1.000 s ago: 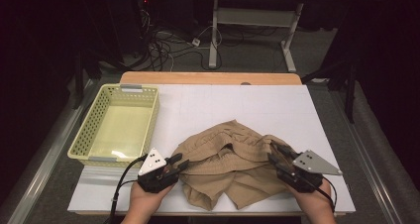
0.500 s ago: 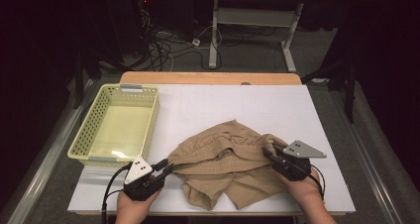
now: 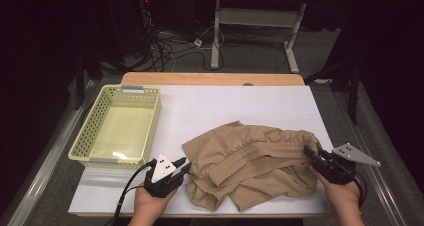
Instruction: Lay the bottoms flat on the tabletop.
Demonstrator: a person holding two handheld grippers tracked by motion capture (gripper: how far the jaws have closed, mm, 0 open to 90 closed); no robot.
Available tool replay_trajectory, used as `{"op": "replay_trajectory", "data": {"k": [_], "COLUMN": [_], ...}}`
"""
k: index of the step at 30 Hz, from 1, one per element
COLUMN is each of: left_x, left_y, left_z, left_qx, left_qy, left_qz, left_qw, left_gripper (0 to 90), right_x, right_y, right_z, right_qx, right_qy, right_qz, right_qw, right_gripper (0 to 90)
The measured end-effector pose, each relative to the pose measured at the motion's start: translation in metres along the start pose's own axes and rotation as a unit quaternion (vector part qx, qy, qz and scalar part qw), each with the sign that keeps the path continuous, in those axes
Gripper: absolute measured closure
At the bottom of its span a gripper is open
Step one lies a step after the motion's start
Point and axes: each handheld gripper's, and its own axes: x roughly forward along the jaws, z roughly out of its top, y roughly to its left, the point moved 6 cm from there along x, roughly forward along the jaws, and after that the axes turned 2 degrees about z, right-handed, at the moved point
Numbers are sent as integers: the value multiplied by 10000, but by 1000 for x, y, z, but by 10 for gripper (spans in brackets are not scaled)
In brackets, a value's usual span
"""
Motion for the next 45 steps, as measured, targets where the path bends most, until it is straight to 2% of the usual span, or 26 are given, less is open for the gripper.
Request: {"op": "replay_trajectory", "data": {"k": [1,2,3,4,5,7,8,10,11,13,16,18,20,21,22,23,29,34,37,41,45], "left_x": [-4,-9,-13,-13,-9,10,23,42,48,50,50,48,45,43,40,37,22,16,11,-1,-8], "left_y": [-5,-18,-34,-51,-66,-83,-85,-82,-79,-74,-73,-72,-69,-67,-65,-63,-57,-44,-41,-32,-16], "left_z": [6,15,25,31,35,31,25,12,7,3,0,-1,0,2,5,6,8,14,16,28,50], "left_qx": [-123,-38,246,531,743,936,1028,1148,1138,987,1148,1098,1013,1004,974,921,1008,679,704,563,519], "left_qy": [-76,-253,-400,-418,-327,-21,210,651,776,737,753,720,649,576,491,456,339,158,78,-224,-469], "left_qz": [-118,-359,-537,-716,-831,-952,-841,-774,-739,-895,-930,-1010,-1059,-1039,-1047,-1049,-870,-908,-791,-632,-381], "left_qw": [9998,9990,9975,9951,9932,9910,9909,9882,9877,9883,9862,9862,9871,9878,9885,9892,9905,9934,9944,9962,9968], "left_gripper": [635,585,549,523,480,420,421,437,504,570,620,641,672,713,803,807,839,855,860,862,862], "right_x": [1,1,1,1,1,3,2,-1,-3,-7,-12,-15,-12,-11,-10,-10,-14,-19,-25,-29,-31], "right_y": [-2,-2,-1,0,2,4,4,5,5,6,2,-1,0,1,1,1,18,21,22,27,35], "right_z": [-2,-4,-4,-5,-6,-10,-11,-13,-14,-17,-20,-21,-28,-31,-32,-30,-22,-22,-19,-11,2], "right_qx": [4,52,91,55,20,-71,-80,-41,-25,-79,-27,43,-90,-173,-218,-231,-484,-462,-429,-455,-512], "right_qy": [45,53,32,29,55,155,181,185,161,194,164,122,266,349,348,323,205,134,57,-99,-245], "right_qz": [-1,18,39,41,42,62,62,61,43,21,-8,-30,-16,5,15,39,113,167,188,168,178], "right_qw": [10000,10000,9999,10000,10000,9998,9998,9998,9999,9998,9999,9999,9996,9992,9992,9992,9986,9987,9989,9988,9982], "right_gripper": [749,749,747,746,743,729,716,667,634,610,597,631,719,785,819,831,820,823,827,837,841]}}
